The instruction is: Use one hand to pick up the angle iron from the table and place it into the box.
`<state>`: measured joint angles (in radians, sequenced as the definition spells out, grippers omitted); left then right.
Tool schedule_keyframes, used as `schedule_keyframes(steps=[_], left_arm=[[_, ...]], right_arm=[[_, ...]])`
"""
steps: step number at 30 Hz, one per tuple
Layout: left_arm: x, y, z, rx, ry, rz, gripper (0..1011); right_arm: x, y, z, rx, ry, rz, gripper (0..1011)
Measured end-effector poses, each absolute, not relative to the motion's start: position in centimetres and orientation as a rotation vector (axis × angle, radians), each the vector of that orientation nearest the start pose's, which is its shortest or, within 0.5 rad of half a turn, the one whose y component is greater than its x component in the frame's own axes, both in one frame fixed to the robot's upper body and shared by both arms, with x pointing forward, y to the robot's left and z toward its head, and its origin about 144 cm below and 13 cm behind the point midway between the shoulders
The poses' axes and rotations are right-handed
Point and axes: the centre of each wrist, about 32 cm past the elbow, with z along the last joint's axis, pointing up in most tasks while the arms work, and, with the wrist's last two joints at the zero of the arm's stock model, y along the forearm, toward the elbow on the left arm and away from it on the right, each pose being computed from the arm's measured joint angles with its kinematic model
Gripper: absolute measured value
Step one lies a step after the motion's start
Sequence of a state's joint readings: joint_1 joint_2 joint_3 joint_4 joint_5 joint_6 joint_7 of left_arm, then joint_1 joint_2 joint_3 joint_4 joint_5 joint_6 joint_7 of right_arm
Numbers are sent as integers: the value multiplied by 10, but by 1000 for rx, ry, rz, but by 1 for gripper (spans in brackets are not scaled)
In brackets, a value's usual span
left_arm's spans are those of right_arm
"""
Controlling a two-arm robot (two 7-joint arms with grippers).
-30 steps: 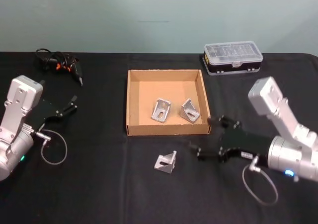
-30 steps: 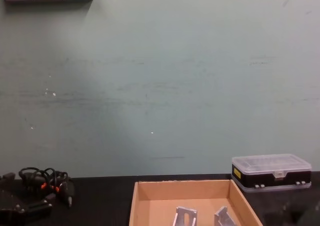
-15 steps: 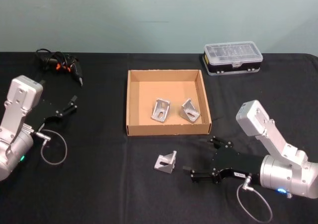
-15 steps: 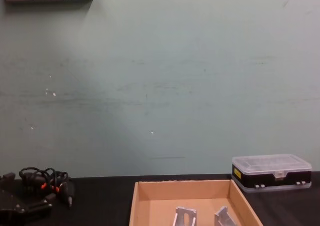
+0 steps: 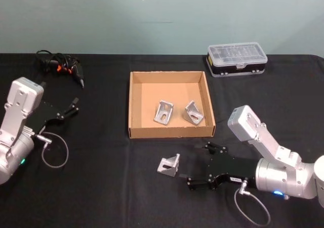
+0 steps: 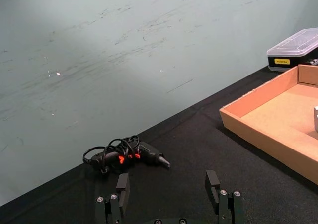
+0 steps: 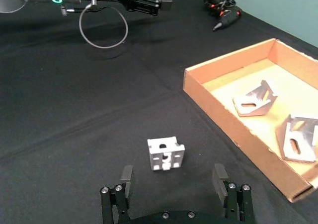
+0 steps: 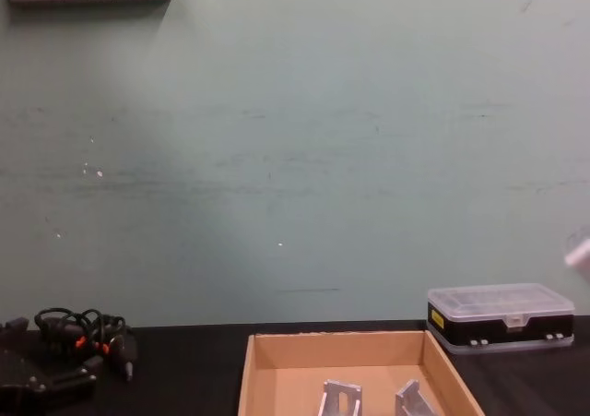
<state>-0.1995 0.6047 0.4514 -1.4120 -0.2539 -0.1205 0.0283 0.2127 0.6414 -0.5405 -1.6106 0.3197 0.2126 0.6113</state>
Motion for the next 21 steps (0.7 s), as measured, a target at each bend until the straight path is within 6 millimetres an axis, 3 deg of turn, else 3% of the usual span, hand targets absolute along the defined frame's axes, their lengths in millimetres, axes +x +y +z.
schedule_keyframes(steps=[21], left_arm=[[489, 310, 1140, 305, -285, 1248, 1000]], right_arm=[[492, -247, 1168, -471, 5, -489, 1003]])
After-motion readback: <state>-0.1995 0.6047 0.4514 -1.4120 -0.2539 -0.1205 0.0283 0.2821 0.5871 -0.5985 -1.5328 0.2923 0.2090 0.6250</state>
